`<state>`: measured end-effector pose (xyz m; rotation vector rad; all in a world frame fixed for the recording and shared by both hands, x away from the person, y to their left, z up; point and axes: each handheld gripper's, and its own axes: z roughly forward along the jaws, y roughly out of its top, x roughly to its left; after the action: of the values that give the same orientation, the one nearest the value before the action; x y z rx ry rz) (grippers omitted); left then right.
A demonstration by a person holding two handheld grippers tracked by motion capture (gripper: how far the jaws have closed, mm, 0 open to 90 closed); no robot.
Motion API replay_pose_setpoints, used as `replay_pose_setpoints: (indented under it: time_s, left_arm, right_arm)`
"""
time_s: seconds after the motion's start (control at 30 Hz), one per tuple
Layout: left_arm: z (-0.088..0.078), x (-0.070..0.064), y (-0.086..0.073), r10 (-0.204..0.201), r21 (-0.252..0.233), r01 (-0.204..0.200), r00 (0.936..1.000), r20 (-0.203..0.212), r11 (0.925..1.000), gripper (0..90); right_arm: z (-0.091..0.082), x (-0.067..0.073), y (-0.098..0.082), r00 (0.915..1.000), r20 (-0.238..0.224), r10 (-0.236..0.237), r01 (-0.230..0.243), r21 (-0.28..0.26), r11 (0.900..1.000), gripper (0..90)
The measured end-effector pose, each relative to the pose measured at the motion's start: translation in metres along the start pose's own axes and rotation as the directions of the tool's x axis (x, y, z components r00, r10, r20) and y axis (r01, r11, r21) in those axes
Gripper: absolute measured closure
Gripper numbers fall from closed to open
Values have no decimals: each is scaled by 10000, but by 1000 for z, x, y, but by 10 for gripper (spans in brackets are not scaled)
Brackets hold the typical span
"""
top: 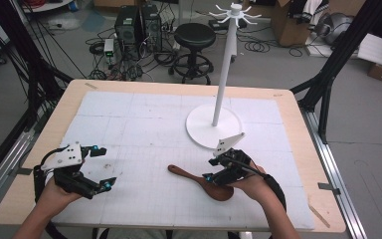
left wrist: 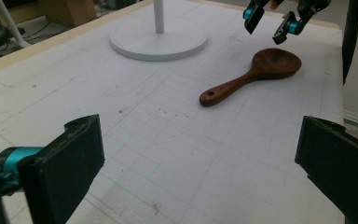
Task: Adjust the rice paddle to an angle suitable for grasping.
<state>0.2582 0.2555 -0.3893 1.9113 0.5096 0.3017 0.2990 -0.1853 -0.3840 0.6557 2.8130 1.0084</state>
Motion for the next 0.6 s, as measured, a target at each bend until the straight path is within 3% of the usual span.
replay_pose_setpoints:
  time_s: [0.17,0.4,0.47,0.6]
  left_arm:
    - [0,1,0,-9,-13,9,10000,70,10000,17]
    - [-1,1,0,-34,-69,35,9999,129,10000,17]
    - [0,1,0,4,-59,-2,9999,172,10000,17]
    - [0,0,0,33,-25,-32,9997,240,10000,17]
  right_arm:
    - [-7,4,-3,9998,-163,-120,109,-643,9979,259]
    - [-15,11,-4,9998,-134,-149,132,-1168,9931,112]
    - [-16,13,-4,9999,-39,-156,149,-1328,9910,29]
    - [-17,15,-3,9999,112,-86,101,-1351,9908,18]
